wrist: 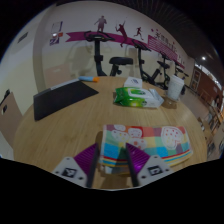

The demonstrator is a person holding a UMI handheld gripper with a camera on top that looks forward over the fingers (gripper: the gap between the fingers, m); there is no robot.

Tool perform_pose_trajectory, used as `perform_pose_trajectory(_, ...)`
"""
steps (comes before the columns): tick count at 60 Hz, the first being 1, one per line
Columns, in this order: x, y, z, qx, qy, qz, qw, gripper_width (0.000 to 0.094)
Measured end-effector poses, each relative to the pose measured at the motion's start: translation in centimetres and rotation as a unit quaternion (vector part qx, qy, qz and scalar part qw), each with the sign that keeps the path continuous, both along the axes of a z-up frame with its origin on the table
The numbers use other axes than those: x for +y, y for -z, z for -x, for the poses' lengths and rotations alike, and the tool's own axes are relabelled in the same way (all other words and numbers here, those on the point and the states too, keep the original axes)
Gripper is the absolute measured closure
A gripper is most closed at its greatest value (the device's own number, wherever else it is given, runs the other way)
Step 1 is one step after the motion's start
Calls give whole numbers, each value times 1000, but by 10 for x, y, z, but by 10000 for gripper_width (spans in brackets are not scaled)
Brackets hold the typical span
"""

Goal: Fold towel

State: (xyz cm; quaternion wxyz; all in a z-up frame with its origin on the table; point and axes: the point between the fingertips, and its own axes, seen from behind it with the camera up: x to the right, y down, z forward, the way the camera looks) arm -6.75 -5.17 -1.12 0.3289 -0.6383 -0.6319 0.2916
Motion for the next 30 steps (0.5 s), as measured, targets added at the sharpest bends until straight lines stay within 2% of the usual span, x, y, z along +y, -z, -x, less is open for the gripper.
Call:
perform_pose_trajectory(3,-2,1,1,-3,-8,-9,1000,705)
perform_pose_trajectory(5,8,3,3,-3,5,-39,999,900)
perform_pose_trajectory(10,6,4,3,-14,11,-49,999,924)
perform_pose_trajectory(21,-21,-41,-2,-21,11,37,999,929)
perform_pose_trajectory(30,13,-93,-6,-6,25,83,996,926)
